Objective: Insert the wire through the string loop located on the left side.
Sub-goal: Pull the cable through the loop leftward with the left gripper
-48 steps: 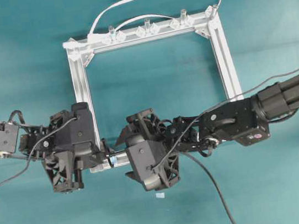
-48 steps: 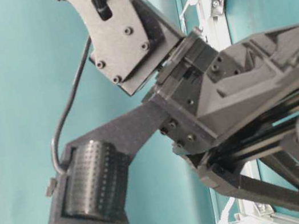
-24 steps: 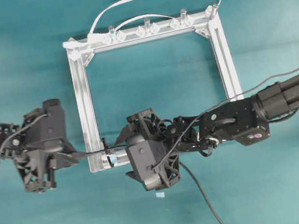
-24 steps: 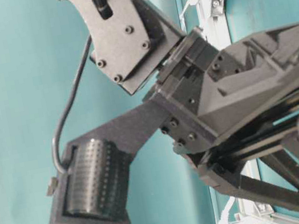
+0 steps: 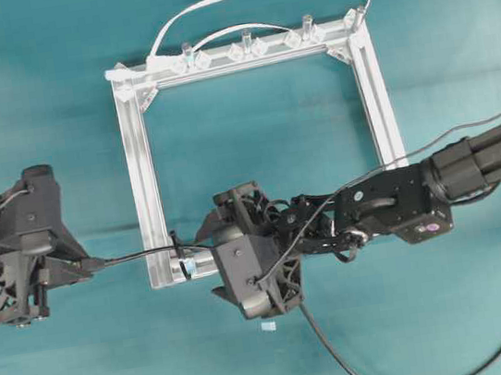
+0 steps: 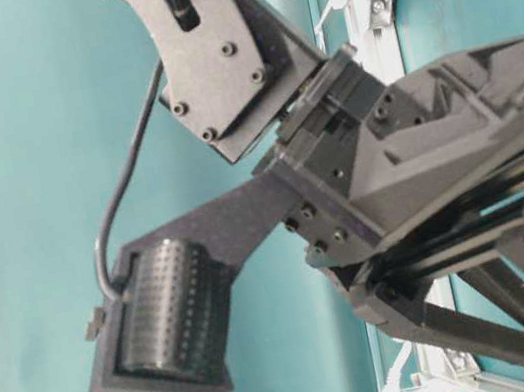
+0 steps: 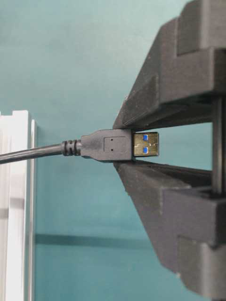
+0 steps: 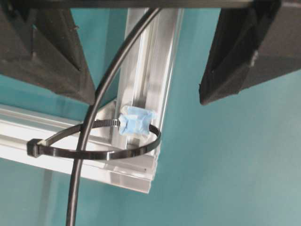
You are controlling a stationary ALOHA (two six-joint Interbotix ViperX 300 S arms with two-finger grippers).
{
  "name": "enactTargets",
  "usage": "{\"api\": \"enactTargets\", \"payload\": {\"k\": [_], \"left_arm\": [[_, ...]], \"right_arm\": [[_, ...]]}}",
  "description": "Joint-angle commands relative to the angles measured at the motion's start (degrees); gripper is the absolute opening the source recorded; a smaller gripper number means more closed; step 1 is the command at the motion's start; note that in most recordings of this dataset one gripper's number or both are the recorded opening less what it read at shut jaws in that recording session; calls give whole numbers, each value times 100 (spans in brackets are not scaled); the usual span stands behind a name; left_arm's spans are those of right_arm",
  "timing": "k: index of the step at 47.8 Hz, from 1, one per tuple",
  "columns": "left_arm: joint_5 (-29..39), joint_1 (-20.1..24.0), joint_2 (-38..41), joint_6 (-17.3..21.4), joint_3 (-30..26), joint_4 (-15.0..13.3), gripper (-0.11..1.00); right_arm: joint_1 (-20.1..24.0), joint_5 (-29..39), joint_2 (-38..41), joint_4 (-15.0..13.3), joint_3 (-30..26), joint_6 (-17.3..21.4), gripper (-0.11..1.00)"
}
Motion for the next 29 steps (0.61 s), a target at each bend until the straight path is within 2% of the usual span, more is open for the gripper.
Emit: {"api": "enactTargets", "payload": {"k": [1,29], "left_arm": [[-18,-62,-18,-44,-53,-9,21],[158,-53,44,-79,-79,-9,22]], "right_arm": [[18,-35,-132,-18,-44,0,89],[18,-44,-132,-9,-53,0,89]]}}
